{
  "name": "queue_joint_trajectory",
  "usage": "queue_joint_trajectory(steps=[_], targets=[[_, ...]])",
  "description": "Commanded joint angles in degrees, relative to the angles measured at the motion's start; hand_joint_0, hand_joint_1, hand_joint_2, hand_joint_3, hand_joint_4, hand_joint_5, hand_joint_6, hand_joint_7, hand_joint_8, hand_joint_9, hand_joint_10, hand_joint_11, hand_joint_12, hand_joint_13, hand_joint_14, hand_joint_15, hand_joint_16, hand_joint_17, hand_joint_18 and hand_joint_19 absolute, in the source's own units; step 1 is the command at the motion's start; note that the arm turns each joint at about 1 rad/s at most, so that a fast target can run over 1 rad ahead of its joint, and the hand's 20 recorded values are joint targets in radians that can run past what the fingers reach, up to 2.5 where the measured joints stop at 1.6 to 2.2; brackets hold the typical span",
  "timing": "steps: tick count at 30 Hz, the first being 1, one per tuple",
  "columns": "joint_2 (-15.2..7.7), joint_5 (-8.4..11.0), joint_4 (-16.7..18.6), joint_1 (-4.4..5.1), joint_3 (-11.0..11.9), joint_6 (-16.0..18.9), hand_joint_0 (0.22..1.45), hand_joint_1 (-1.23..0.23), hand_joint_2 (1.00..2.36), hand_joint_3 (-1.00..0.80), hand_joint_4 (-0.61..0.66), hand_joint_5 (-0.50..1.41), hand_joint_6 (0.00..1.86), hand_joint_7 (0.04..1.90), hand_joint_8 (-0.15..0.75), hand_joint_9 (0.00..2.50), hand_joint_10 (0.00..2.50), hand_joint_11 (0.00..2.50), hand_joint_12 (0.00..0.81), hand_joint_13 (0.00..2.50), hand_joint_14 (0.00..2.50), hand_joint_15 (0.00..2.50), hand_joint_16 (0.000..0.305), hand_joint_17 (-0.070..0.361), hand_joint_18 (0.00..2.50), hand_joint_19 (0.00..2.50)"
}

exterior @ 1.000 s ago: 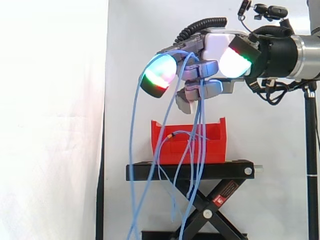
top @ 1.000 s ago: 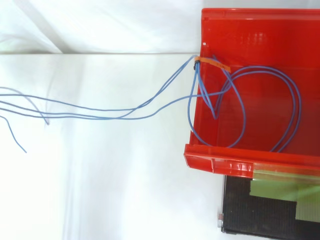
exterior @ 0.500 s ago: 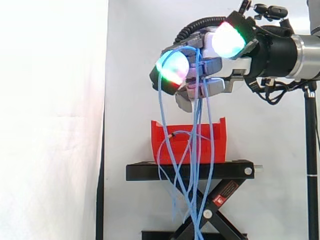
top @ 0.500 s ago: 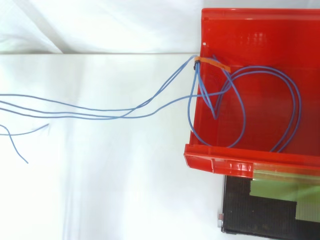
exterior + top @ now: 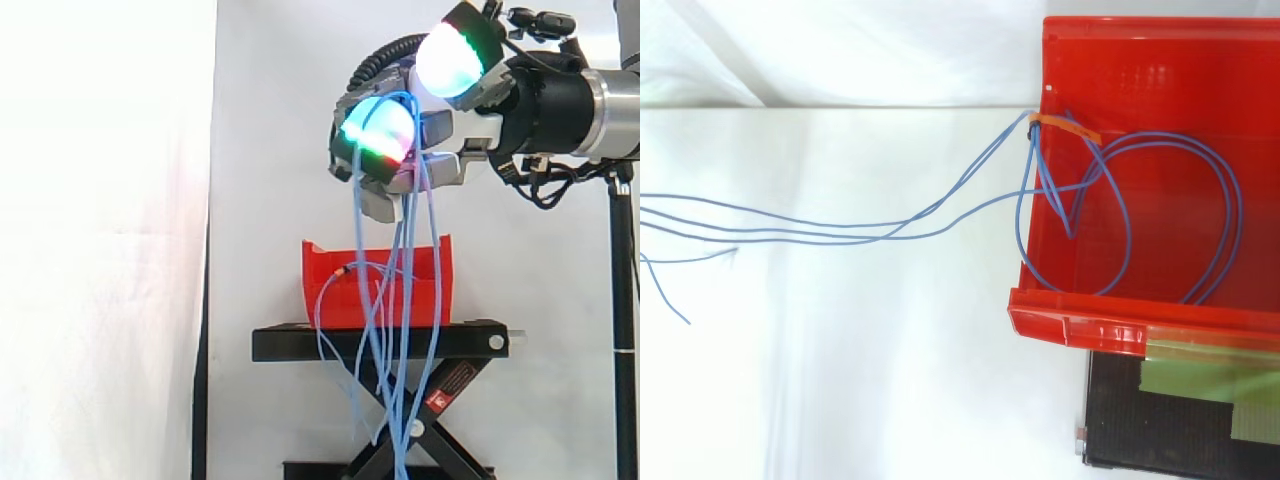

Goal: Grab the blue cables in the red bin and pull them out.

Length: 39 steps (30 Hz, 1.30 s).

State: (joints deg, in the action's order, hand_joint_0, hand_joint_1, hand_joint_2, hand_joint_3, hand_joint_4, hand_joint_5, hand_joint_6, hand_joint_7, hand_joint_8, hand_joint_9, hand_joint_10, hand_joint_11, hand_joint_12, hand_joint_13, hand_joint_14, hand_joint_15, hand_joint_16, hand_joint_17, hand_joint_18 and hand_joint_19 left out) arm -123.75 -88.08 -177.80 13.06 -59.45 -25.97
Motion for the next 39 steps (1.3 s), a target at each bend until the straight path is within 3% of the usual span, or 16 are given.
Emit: queue_joint_trajectory(steps=[1,5,10,15,26,34,39], targets=[[0.0,0.01,0.0,-0.05,-0.05,0.0,0.68,-0.81,1.0,-1.0,0.31,0.81,0.29,0.73,0.317,0.95,1.14,1.43,0.375,1.19,0.39,1.45,0.048,0.109,0.8,1.04],[0.0,0.01,0.0,-0.05,0.04,0.0,0.68,-0.84,1.0,-1.0,0.3,0.79,0.5,0.67,0.311,0.96,1.16,1.41,0.374,1.2,0.38,1.45,0.048,0.108,0.81,1.04],[0.0,0.01,0.0,-0.05,0.04,0.0,0.68,-0.84,1.0,-1.0,0.31,0.79,0.61,0.62,0.313,0.98,1.16,1.42,0.37,1.21,0.37,1.45,0.048,0.107,0.81,1.04],[0.0,0.01,0.0,-0.05,0.04,0.0,0.7,-0.84,1.0,-1.0,0.3,0.79,0.62,0.62,0.301,0.99,1.13,1.44,0.365,1.21,0.35,1.48,0.047,0.105,0.81,1.04],[0.0,0.01,0.0,-0.05,0.04,0.0,0.86,-0.97,1.0,-0.93,0.25,0.77,0.63,0.67,0.259,0.98,1.0,1.57,0.32,1.21,0.19,1.6,0.04,0.09,0.75,1.06],[0.0,0.01,0.0,-0.05,-0.05,0.0,0.88,-0.98,1.01,-0.86,0.24,0.76,0.63,0.67,0.257,0.96,1.01,1.56,0.319,1.21,0.16,1.6,0.04,0.09,0.74,1.05],[0.0,0.01,0.0,-0.14,-0.05,0.0,0.84,-0.94,1.0,-0.97,0.24,0.76,0.59,0.67,0.262,0.96,1.02,1.55,0.327,1.2,0.18,1.59,0.04,0.09,0.74,1.07]])
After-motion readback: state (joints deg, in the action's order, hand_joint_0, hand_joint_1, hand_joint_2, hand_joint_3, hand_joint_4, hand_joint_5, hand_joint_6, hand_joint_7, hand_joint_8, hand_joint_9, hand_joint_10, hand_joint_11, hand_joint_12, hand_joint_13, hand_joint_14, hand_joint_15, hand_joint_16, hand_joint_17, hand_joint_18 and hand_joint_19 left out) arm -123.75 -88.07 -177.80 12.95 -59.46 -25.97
